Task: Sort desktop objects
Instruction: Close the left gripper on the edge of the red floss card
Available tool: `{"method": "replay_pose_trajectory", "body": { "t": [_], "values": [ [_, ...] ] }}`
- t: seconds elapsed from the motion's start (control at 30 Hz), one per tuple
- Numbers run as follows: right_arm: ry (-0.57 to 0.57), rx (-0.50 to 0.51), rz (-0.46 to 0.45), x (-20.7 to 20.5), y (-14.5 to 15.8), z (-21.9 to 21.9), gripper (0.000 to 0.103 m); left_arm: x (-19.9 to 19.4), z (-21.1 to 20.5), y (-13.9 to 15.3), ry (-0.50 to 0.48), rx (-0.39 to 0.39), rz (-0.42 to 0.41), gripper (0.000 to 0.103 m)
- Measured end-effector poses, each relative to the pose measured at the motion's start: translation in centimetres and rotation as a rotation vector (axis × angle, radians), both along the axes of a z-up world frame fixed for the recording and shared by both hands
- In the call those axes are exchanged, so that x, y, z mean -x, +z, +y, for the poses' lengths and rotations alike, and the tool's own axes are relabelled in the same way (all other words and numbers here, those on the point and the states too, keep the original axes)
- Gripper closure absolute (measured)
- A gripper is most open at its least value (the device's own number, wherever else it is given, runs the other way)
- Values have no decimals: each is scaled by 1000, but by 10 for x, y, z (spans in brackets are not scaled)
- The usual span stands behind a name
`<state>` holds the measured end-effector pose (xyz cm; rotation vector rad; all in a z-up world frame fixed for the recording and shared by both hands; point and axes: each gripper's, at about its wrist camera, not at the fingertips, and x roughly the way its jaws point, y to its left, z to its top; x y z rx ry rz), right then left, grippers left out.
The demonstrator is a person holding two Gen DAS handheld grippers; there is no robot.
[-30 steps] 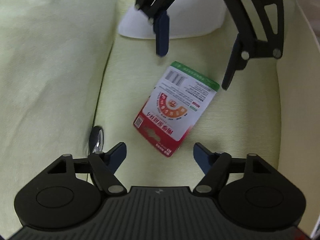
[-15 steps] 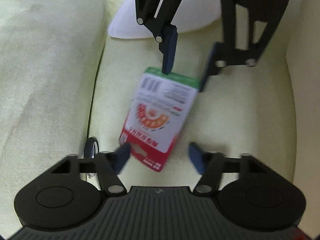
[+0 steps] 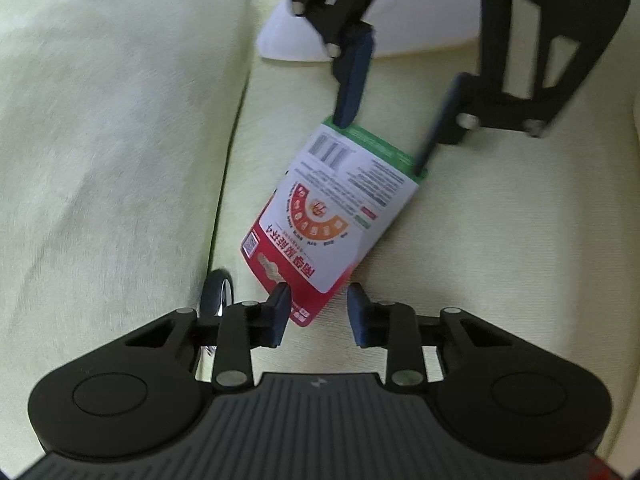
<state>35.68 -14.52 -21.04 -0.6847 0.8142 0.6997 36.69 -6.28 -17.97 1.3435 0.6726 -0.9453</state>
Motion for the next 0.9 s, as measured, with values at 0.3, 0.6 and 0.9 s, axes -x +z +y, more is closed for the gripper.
{"method": "replay_pose_trajectory", "body": {
  "t": [0.3,0.6,0.9],
  "values": [
    [-53,127,-130,-12,-6,21,95,-8,0,5,-28,-13,-6,74],
    [-70,214,-185,-18,-8,14,90,-13,-13,-9,35,34,-36,76],
    [-28,321,-319,-27,-22,22,97,-20,-27,-25,13,-8,-98,85]
  ]
}}
